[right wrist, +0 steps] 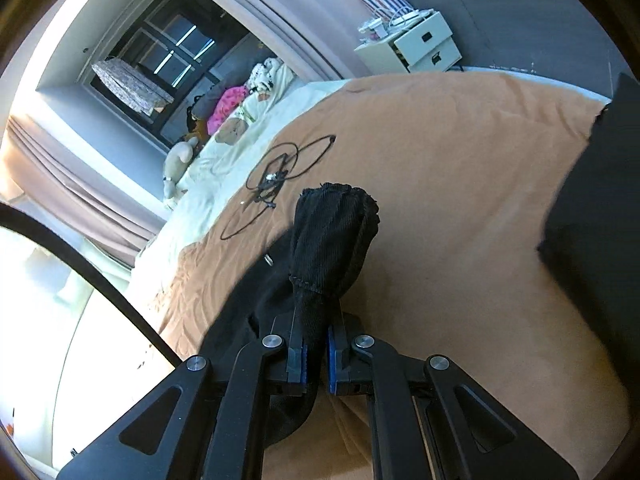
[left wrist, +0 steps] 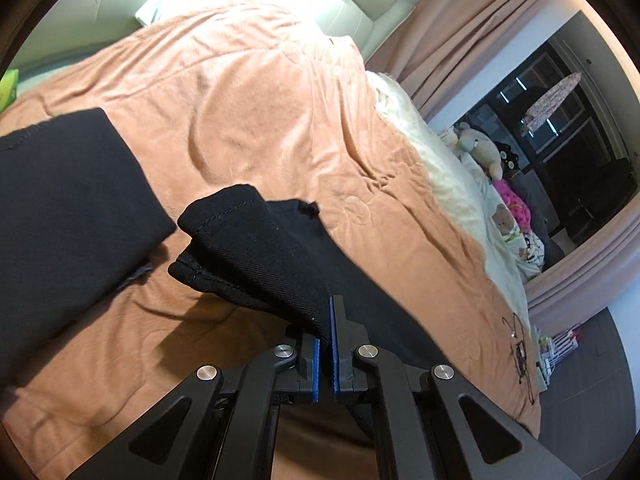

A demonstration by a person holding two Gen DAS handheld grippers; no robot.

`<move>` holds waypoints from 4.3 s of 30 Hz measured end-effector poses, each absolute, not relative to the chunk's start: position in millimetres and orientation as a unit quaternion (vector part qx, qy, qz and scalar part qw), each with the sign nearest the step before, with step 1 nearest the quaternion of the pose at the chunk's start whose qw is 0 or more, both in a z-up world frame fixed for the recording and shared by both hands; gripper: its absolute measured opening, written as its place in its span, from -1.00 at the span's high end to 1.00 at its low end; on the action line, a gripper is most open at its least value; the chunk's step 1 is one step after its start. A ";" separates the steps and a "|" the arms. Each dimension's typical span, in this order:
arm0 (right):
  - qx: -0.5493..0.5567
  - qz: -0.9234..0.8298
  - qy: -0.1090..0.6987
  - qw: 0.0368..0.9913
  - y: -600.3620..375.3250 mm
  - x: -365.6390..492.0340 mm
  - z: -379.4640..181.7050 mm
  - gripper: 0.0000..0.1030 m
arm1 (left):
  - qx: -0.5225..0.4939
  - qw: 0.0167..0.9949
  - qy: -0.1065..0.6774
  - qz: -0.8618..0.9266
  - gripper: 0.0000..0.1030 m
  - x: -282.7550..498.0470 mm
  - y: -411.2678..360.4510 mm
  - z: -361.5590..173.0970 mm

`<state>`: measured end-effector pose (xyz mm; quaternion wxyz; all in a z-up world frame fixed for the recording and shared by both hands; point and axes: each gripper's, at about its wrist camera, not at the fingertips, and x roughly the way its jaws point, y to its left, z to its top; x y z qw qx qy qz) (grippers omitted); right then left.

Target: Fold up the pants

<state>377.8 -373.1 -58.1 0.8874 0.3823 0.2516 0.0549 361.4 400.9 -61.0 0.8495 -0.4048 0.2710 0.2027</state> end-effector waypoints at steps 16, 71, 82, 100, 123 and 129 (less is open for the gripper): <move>0.375 0.068 0.263 0.887 -406.6 274.3 -51.9 0.93 | -0.401 0.852 0.273 0.196 0.92 250.0 376.7 -25.3; 0.208 0.084 0.285 0.932 -272.8 228.3 46.9 0.31 | -0.499 0.814 0.268 0.127 0.24 157.3 411.5 -171.9; 0.148 0.155 0.312 0.926 -197.8 253.7 37.0 0.31 | -0.482 0.834 0.248 0.098 0.90 158.7 416.6 -125.6; 0.078 0.223 0.396 0.887 -53.5 312.8 -0.1 0.31 | -0.481 0.845 0.224 0.072 0.93 154.2 415.6 -93.0; 0.022 0.223 0.482 0.847 2.9 428.1 -17.2 0.58 | -0.497 0.826 0.252 0.085 0.92 147.6 424.2 -124.9; 0.011 0.203 0.481 0.853 19.5 468.3 -14.8 0.66 | -0.509 0.816 0.257 0.093 0.92 146.9 427.0 -142.3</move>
